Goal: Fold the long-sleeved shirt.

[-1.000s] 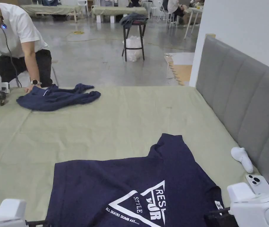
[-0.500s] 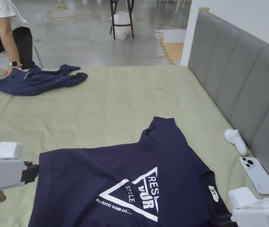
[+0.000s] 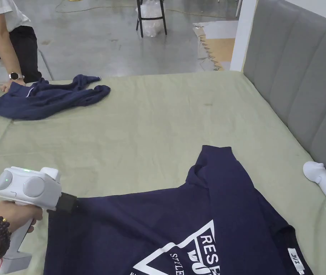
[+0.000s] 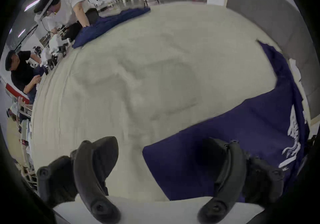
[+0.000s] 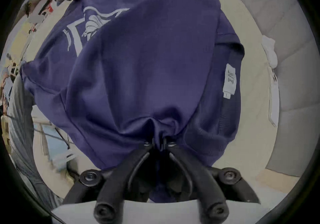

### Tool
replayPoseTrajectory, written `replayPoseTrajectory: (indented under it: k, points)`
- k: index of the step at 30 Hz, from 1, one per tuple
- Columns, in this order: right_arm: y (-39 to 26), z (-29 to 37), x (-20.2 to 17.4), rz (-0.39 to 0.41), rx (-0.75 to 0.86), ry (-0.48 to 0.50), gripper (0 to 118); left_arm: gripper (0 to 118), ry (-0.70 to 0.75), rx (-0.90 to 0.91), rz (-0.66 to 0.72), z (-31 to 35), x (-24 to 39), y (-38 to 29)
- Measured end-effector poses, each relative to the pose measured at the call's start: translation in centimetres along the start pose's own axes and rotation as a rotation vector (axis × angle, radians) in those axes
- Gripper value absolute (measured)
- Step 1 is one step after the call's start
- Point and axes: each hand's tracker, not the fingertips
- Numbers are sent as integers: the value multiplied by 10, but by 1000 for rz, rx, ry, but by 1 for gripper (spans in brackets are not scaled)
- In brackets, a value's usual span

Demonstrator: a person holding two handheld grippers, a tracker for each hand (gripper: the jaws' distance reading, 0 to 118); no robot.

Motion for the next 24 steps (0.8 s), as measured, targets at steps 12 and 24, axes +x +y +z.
replayPoseTrajectory:
  k: [12, 24]
  points:
    - [-6, 90, 35, -130, 279, 23, 6, 8, -202, 214, 124, 115, -20, -1]
    - [180, 353, 135, -120, 792, -249, 6, 8, -51, 650, 120, 356, -67, 114]
